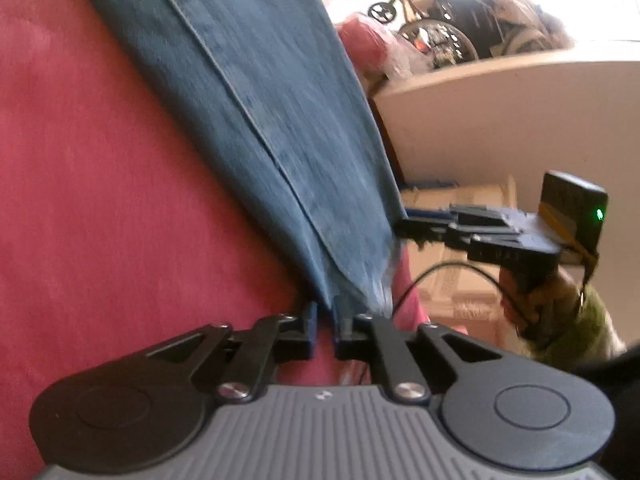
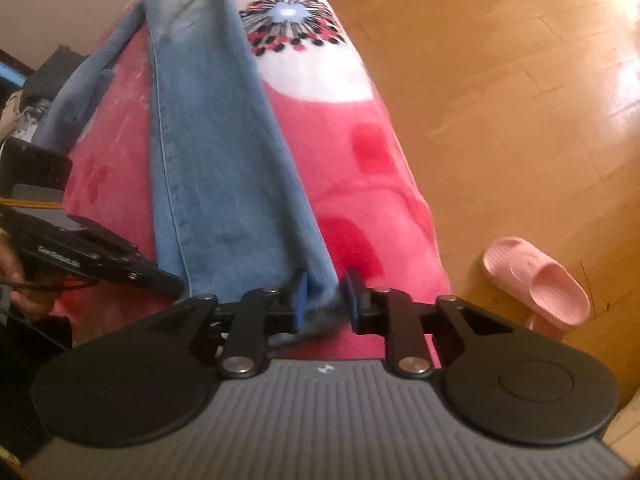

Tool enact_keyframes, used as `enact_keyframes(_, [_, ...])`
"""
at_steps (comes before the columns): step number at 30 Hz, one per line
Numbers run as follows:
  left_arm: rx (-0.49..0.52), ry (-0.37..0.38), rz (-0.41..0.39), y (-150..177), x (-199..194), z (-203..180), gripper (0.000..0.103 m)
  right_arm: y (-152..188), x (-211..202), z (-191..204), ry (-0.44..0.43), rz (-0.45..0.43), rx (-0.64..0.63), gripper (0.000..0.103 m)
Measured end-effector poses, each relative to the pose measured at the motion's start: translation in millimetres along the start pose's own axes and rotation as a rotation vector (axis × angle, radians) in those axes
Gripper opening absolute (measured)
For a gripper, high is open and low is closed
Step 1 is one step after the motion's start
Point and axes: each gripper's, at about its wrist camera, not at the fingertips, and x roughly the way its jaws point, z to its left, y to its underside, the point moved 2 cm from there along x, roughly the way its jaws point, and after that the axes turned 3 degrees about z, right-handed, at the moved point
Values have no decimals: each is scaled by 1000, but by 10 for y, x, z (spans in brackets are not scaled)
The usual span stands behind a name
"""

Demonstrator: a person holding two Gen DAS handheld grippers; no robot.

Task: Fold clothes

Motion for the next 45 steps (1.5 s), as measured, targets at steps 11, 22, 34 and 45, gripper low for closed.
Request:
enact_keyframes(11, [19,-129,-80,147,-791,204,46,-426,-725,228,-193,-162,-169,30])
enact_keyframes(22, [-155,-514,-367,108,-1601,270,55,-2291,857,1834,-138,-295,-545,23])
enact_keyframes(34, [1,-649,-535,-45,-1729,387,61,-1624,987,1507,-123,-284,-569,24])
enact_keyframes(45, [461,-666,-506,-881,-967,170,64,573,-46,544,101,-173,-204,23])
